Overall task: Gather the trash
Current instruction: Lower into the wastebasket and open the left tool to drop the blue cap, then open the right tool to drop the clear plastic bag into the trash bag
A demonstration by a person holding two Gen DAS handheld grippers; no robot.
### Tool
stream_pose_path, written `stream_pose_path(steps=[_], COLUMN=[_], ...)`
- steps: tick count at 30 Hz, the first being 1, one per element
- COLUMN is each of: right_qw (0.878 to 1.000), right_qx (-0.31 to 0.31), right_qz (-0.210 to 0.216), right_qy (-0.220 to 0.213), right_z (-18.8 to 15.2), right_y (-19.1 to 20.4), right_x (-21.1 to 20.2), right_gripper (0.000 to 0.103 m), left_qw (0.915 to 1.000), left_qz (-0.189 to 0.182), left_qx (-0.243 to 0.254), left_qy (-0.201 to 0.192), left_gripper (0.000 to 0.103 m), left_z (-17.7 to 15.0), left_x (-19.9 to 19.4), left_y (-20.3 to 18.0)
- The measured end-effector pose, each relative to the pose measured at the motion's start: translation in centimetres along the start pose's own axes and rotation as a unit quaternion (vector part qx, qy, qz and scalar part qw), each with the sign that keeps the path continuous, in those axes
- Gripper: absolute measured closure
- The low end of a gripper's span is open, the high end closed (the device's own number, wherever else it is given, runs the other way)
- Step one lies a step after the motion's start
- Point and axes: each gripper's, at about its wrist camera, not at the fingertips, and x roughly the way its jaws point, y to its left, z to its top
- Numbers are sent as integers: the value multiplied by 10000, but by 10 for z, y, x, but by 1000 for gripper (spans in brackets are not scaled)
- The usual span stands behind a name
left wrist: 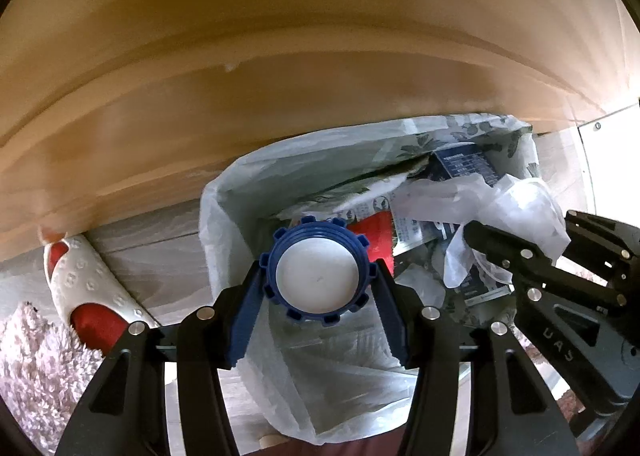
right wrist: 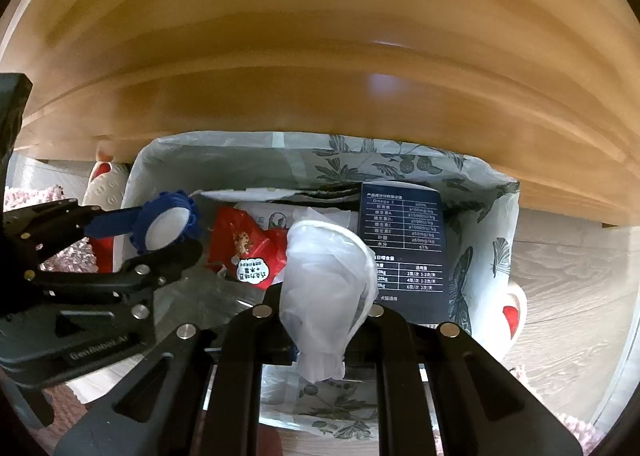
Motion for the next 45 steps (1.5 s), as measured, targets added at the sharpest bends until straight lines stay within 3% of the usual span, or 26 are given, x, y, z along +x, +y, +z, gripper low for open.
stream_pose_path(steps=[5, 15, 18, 23, 30, 43, 45], right_qw=[10000, 10000, 10000, 9999, 10000, 10000, 10000], right_qx=[45, 67, 69, 100, 92, -2, 4], right_qz=[-2, 5, 7, 27, 13, -5, -45], right_qy=[7, -53, -55, -49, -33, -25, 19], right_z=[-1, -3, -3, -4, -5, -8, -8], right_y=[1, -2, -3, -6, -6, 2, 2], right_x=[3, 1, 2, 2, 2, 6, 5], right_gripper=[90, 90, 90, 90, 89, 88, 76], left_qw=[10000, 9997, 9995, 9988, 9971, 9955, 9954], left_qz=[17, 73, 17, 19, 324, 446, 468], left_qx=[-77, -28, -116, -205, -236, -405, -427], left_qy=[47, -222, -300, -442, -653, -727, -723], left_gripper=[50, 18, 15, 12, 9, 9, 9], left_z=[-1, -5, -4, -1, -4, -7, -7], left_x=[-3, -20, -27, -37, -49, -54, -54], left_y=[1, -3, -2, -1, -1, 10, 12])
